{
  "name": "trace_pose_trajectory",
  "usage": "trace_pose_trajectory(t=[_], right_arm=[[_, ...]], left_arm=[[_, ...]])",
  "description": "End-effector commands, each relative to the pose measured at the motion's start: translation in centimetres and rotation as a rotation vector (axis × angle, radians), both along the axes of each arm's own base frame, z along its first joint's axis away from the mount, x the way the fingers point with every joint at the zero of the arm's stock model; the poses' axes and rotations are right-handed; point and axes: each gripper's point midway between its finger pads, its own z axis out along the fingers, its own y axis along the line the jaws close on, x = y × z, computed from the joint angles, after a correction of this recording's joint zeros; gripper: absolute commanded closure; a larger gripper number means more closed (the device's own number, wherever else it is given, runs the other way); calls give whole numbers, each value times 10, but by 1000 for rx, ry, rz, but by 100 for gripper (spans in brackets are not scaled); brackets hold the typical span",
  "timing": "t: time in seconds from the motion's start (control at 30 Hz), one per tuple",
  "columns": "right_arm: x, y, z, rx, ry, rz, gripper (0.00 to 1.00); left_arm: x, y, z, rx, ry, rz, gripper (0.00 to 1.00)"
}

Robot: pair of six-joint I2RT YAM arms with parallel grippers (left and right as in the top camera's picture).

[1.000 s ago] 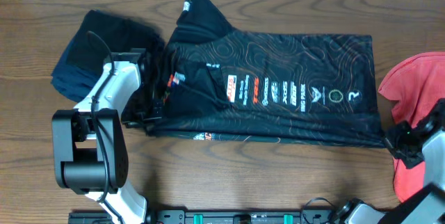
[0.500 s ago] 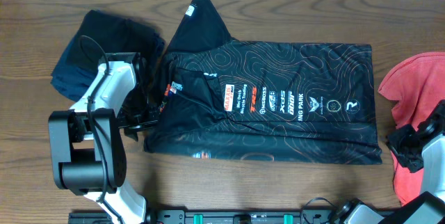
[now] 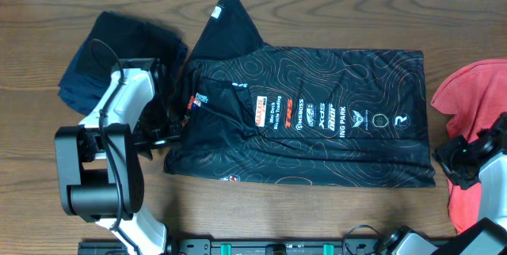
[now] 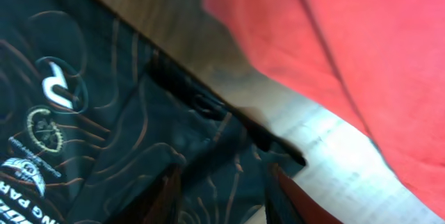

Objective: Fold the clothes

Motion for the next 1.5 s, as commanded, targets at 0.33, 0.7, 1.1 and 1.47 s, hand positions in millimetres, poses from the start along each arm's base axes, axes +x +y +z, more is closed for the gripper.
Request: trace_pose_trajectory(t=[0.33, 0.7, 1.1, 1.47], right_arm=[[11, 19, -31, 61, -68, 56, 59], [15, 14, -36, 26, -87, 73, 59], [20, 19, -42, 41, -140, 73, 89], [43, 19, -11, 76, -230, 85, 99]], left_arm=[[53, -18, 79, -117, -366, 10, 39], [58, -18, 83, -117, -403, 4, 39], [62, -18, 83, -116, -418, 3, 38], [65, -18, 83, -117, -433, -1, 38]])
